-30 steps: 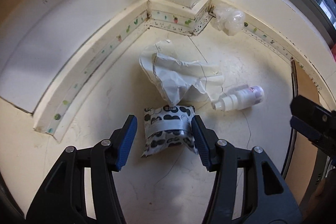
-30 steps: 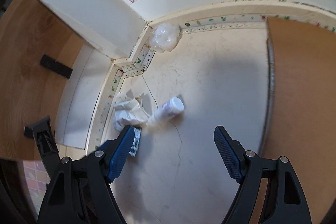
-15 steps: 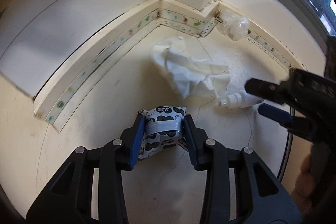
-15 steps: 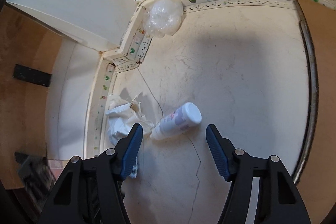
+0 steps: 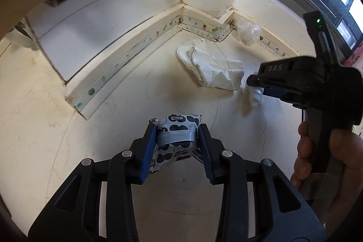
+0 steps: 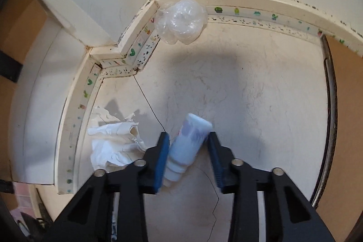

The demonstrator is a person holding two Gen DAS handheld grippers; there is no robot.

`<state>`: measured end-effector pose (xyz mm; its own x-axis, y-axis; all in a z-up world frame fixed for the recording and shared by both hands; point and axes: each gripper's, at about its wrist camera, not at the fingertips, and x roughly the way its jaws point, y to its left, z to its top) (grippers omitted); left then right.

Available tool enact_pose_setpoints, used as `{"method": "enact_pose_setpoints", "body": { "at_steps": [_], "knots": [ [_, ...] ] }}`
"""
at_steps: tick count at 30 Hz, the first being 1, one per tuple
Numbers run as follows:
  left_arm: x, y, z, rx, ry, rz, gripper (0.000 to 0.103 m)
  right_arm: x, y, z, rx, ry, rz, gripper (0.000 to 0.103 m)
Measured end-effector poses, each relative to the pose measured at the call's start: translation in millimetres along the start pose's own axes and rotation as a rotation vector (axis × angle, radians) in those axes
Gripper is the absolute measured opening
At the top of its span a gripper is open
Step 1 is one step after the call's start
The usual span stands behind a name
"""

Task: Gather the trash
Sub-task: 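Grasp the patterned snack packet with the left tool while the right grasps the small white bottle, then lift the packet and white bottle and carry them down to the bin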

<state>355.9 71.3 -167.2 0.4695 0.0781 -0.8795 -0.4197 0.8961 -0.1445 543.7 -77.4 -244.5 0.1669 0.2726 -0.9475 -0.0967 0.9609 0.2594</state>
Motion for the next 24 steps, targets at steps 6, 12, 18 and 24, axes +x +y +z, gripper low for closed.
{"method": "enact_pose_setpoints", "body": {
  "at_steps": [6, 12, 18, 24],
  "knots": [
    [-17.2, 11.7, -9.3, -0.005, -0.012, -0.022, 0.034, -4.8, -4.6, -16.8, -0.001, 0.003, 0.024, 0.024],
    [-41.0, 20.8, -30.6, 0.034, -0.013, -0.062, 0.034, -32.6, -18.8, -58.7, 0.016, 0.001, 0.076, 0.024],
    [-76.5, 30.8, -59.4, 0.117, -0.017, -0.119, 0.034, -79.7, -26.6, -125.4, 0.025, -0.028, 0.099, 0.024],
    [-121.0, 48.5, -95.3, 0.202, -0.02, -0.165, 0.034, -129.4, -29.4, -212.4, 0.071, -0.062, 0.129, 0.024]
  ]
}}
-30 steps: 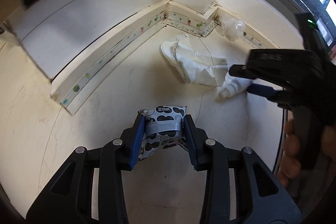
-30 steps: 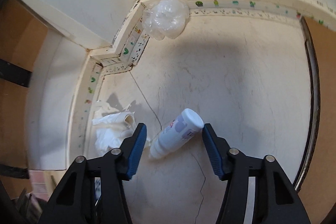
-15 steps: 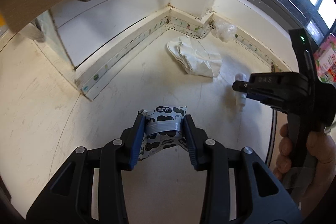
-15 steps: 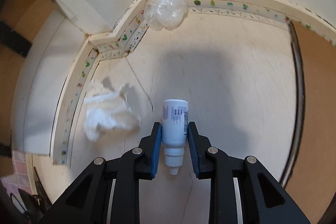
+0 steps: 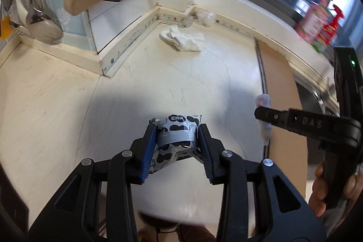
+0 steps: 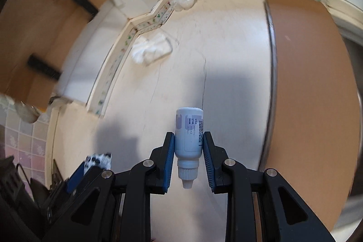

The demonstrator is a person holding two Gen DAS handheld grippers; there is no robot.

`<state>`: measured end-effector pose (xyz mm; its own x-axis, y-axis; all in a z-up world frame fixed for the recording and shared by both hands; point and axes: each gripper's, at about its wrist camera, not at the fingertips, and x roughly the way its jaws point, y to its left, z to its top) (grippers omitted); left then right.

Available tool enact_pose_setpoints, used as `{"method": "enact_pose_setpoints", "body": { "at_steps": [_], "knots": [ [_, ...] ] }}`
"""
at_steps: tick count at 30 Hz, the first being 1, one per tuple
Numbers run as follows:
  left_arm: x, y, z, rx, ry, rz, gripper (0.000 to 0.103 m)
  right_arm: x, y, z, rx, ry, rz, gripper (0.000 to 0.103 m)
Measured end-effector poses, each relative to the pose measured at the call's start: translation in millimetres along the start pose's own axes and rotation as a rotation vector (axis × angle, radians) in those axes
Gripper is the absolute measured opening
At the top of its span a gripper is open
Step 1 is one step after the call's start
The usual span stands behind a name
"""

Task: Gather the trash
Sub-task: 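Lift the packet and white bottle and carry them down to the bin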

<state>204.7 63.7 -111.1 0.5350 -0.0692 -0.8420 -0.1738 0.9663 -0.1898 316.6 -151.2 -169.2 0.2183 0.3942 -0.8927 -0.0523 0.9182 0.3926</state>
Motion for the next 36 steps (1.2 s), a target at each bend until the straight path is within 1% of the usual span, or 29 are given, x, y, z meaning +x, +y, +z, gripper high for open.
{"method": "enact_pose_setpoints", "body": {
  "at_steps": [6, 11, 15, 16, 19, 23, 26, 29, 31, 36],
  "knots": [
    [-49.2, 0.4, -47.2, 0.096, -0.012, -0.052, 0.034, -48.6, 8.2, -90.9, 0.032, -0.046, 0.017, 0.024],
    [-83.0, 0.3, -96.7, 0.167, -0.008, -0.088, 0.034, -79.0, 14.3, -171.6, 0.05, -0.068, 0.026, 0.024],
    [-96.4, -2.0, -135.6, 0.197, 0.022, -0.102, 0.034, -90.6, 15.8, -233.8, 0.063, -0.057, 0.032, 0.024],
    [-98.6, -2.4, -147.1, 0.205, 0.033, -0.103, 0.034, -93.0, 16.0, -252.2, 0.064, -0.048, 0.031, 0.024],
    [-98.0, -4.3, -178.1, 0.229, 0.072, -0.105, 0.034, -94.7, 13.3, -293.2, 0.058, -0.018, 0.022, 0.024],
    [-83.5, -2.2, -214.6, 0.24, 0.143, -0.1, 0.034, -88.6, 2.4, -347.5, 0.069, 0.036, 0.011, 0.024],
    [-61.5, 1.2, -237.1, 0.238, 0.205, -0.098, 0.034, -75.1, -9.5, -371.9, 0.088, 0.074, 0.011, 0.024],
    [-32.7, 4.7, -260.4, 0.249, 0.24, -0.086, 0.034, -57.2, -23.2, -394.4, 0.103, 0.103, 0.012, 0.024],
    [-11.2, 9.7, -275.7, 0.245, 0.26, -0.076, 0.034, -35.6, -27.5, -402.8, 0.094, 0.115, -0.001, 0.024],
    [53.5, 29.2, -316.6, 0.206, 0.323, -0.046, 0.035, 33.2, -51.1, -425.4, 0.113, 0.186, 0.017, 0.024]
  ]
}}
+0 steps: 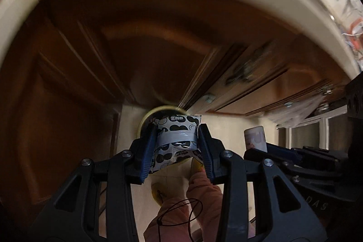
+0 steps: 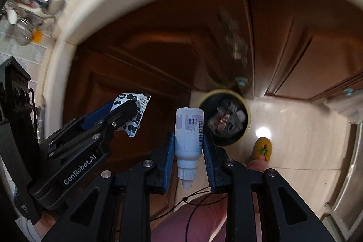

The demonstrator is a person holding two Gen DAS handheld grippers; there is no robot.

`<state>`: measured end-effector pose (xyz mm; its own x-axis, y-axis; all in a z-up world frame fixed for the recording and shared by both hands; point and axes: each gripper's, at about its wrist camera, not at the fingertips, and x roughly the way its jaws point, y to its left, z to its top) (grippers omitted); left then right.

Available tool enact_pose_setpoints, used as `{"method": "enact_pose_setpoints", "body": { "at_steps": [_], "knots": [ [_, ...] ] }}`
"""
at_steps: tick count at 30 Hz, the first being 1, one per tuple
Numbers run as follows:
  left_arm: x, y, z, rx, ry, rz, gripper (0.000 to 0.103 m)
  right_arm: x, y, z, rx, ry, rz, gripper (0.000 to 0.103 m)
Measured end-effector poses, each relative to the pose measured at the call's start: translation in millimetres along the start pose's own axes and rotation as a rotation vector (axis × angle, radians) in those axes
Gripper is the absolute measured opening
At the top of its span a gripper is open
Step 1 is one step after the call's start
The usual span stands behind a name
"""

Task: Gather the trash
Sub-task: 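Lift the packet and white bottle and carry them down to the bin, then open both tools to drop the packet and bottle into the bin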

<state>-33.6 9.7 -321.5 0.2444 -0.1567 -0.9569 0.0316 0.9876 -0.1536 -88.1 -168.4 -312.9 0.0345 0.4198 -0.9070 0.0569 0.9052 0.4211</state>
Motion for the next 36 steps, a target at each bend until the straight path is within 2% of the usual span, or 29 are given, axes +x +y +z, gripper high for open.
{"method": "enact_pose_setpoints", "body": {
  "at_steps": [7, 9, 11, 13, 17, 22, 26, 32, 36],
  "knots": [
    [97.1, 25.9, -20.1, -0.014, 0.044, 0.022, 0.036, 106.6, -37.4, -1.2, -0.01, 0.074, 0.008, 0.025],
    [119.8, 34.4, -24.1, -0.017, 0.061, 0.007, 0.039, 134.9, -46.2, 1.0, -0.008, 0.091, 0.005, 0.026],
    [142.6, 42.2, -25.2, -0.033, 0.094, -0.006, 0.041, 162.8, -53.7, 4.7, -0.017, 0.109, -0.008, 0.04],
    [166.3, 54.9, -27.2, -0.07, 0.14, -0.026, 0.047, 184.4, -61.6, 8.7, -0.015, 0.114, -0.024, 0.046],
    [194.0, 72.7, -32.9, -0.129, 0.205, -0.027, 0.047, 211.7, -80.1, 17.1, 0.002, 0.132, -0.046, 0.059],
    [197.7, 75.1, -43.5, -0.134, 0.224, 0.0, 0.048, 219.5, -89.8, 13.8, 0.013, 0.155, -0.054, 0.06],
    [186.2, 74.1, -47.4, -0.147, 0.214, 0.011, 0.048, 217.0, -90.7, 6.8, 0.012, 0.172, -0.069, 0.062],
    [149.2, 64.1, -40.7, -0.12, 0.193, 0.024, 0.048, 196.4, -80.5, -1.4, 0.01, 0.177, -0.081, 0.063],
    [111.2, 55.1, -35.2, -0.094, 0.181, 0.018, 0.048, 170.6, -67.6, -5.7, 0.023, 0.174, -0.082, 0.063]
  ]
}}
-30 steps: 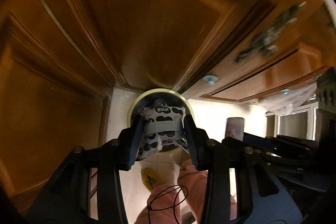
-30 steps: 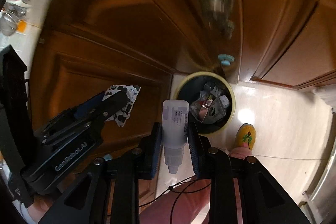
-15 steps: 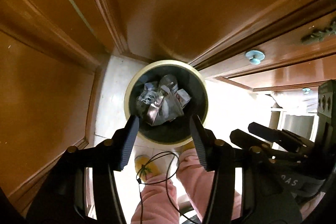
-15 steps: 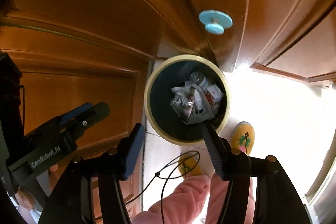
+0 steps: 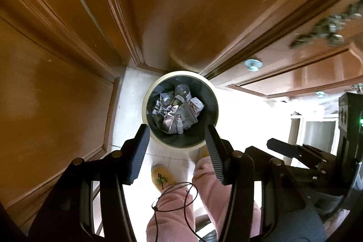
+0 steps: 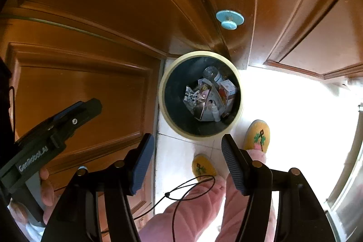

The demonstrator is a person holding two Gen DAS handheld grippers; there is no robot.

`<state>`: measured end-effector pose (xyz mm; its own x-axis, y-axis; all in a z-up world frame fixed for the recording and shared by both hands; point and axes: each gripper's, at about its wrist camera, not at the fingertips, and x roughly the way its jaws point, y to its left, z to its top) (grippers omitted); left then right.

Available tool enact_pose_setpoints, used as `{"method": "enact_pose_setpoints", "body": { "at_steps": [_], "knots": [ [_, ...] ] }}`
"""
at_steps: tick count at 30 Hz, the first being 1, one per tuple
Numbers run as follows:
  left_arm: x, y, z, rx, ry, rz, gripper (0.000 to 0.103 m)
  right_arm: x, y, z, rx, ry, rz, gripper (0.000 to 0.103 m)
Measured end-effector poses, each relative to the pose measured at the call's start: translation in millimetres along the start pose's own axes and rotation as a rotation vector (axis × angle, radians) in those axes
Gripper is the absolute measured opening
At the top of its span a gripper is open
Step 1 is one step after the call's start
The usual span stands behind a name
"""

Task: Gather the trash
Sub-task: 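Raise both open tools back toward the counter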

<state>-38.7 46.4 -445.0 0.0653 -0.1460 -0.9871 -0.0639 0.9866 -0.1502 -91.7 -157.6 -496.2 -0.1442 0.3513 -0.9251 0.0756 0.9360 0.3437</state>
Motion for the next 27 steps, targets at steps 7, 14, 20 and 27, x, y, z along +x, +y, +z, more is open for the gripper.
{"method": "enact_pose_setpoints", "body": {
  "at_steps": [7, 14, 20, 27],
  "knots": [
    [-80.2, -19.6, -2.6, 0.039, -0.047, -0.007, 0.048, -62.8, 23.0, -14.8, 0.004, -0.026, 0.0, 0.063],
    [-174.2, -41.1, -0.3, 0.105, -0.136, -0.031, 0.048, -146.2, 52.4, -24.2, -0.01, -0.101, -0.004, 0.063],
    [-252.8, -55.2, 4.6, 0.154, -0.236, -0.038, 0.048, -226.1, 78.6, -30.2, -0.018, -0.217, 0.005, 0.066],
    [-320.9, -62.0, 13.3, 0.191, -0.327, -0.031, 0.048, -303.6, 98.3, -34.8, -0.015, -0.339, 0.014, 0.071]
  ]
}}
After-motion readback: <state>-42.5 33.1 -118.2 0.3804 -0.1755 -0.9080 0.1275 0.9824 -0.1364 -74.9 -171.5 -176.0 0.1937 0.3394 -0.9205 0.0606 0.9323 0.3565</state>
